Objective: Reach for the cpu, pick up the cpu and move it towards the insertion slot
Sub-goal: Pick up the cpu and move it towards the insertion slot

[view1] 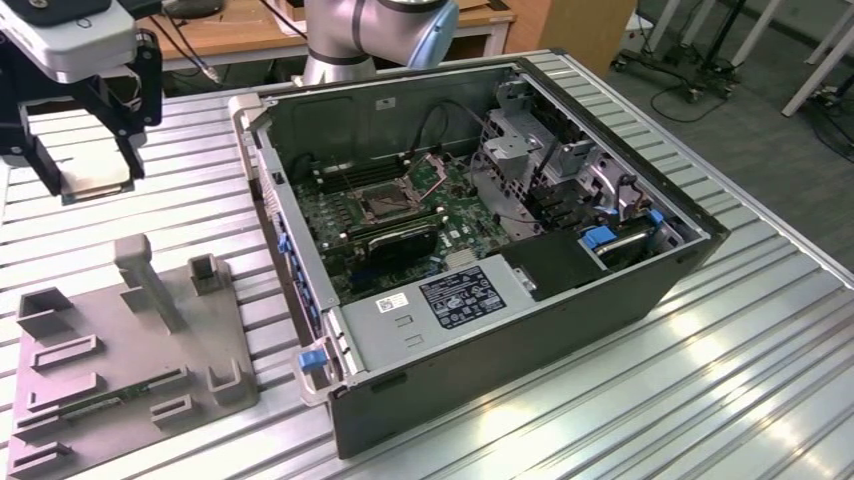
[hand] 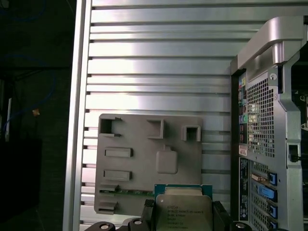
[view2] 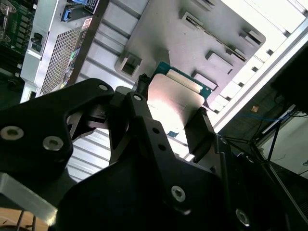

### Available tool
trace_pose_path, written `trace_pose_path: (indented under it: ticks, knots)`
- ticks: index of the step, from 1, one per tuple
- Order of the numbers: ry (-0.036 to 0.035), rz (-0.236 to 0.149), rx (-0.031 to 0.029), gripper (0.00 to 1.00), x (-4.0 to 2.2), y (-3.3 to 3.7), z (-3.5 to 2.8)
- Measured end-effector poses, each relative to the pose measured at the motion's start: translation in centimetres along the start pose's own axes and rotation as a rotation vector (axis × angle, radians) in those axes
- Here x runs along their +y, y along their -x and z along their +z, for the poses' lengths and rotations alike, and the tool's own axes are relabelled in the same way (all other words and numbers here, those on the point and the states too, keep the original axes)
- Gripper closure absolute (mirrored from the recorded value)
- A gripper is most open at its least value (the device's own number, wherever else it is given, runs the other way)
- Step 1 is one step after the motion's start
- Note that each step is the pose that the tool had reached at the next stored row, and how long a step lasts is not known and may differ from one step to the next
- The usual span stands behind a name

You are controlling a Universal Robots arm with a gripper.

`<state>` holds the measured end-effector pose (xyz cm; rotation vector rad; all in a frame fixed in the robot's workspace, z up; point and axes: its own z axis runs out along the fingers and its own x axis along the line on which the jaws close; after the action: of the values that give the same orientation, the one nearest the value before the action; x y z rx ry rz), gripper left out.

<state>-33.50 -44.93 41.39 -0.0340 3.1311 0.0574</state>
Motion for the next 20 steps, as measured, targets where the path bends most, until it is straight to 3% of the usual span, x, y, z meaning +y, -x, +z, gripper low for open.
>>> trace_pose_path:
  ticks: [20]
  knots:
    - [-0.0001, 0.000, 0.0000, 0.45, -0.04, 1.74, 0.01]
